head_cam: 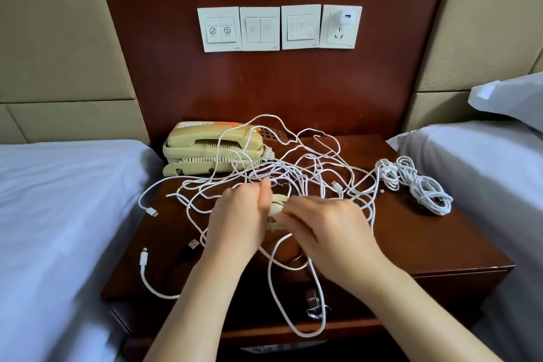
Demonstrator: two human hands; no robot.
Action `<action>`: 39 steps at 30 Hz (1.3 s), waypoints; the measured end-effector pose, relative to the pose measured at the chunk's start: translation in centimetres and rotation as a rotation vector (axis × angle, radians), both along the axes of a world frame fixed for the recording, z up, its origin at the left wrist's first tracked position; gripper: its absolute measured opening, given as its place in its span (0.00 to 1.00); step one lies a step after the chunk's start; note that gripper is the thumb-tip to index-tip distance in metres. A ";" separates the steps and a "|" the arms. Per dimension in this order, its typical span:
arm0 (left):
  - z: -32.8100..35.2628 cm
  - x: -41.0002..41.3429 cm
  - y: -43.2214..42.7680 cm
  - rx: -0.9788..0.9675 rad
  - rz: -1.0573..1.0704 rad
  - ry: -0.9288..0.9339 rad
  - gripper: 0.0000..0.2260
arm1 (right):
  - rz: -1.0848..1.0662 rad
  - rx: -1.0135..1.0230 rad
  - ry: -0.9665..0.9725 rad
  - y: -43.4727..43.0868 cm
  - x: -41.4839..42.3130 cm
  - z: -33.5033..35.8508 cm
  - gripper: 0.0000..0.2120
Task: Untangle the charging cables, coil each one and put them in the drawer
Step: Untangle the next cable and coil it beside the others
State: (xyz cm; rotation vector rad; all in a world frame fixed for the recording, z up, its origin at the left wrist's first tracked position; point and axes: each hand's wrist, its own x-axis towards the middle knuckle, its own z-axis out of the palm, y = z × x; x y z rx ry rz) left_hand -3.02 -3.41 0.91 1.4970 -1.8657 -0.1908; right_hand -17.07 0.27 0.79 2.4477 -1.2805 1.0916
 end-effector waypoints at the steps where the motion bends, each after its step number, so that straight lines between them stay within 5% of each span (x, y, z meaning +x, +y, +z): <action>1: 0.0 -0.2 0.2 0.030 -0.068 -0.011 0.22 | -0.019 -0.011 0.001 -0.2 -0.6 0.3 0.13; 6: -0.2 -1.2 0.4 0.181 -0.324 0.121 0.22 | -0.037 0.144 -0.057 -1.5 -2.8 0.7 0.16; 14: 0.7 -2.1 1.8 0.294 -0.563 0.397 0.24 | 0.248 0.456 -0.518 -2.5 -3.7 0.1 0.20; 17: 0.7 -2.1 2.2 0.286 -0.474 0.609 0.23 | 0.241 0.448 -0.567 -2.3 -2.6 -0.6 0.23; 21: 0.4 -1.9 1.6 0.285 -0.151 0.894 0.24 | 0.164 0.390 -0.370 -1.0 -0.4 -1.6 0.14; 29: -0.5 -1.0 0.1 -0.152 0.196 0.451 0.26 | -0.097 0.267 0.142 0.9 2.0 -1.1 0.09; 34: -0.8 -1.6 -0.3 -0.277 0.219 0.362 0.22 | -0.092 0.150 -0.040 1.0 1.7 -0.8 0.12; 39: -0.5 -3.1 -0.3 -0.136 0.216 0.355 0.24 | -0.121 -0.096 -0.209 -0.3 -0.4 -0.9 0.09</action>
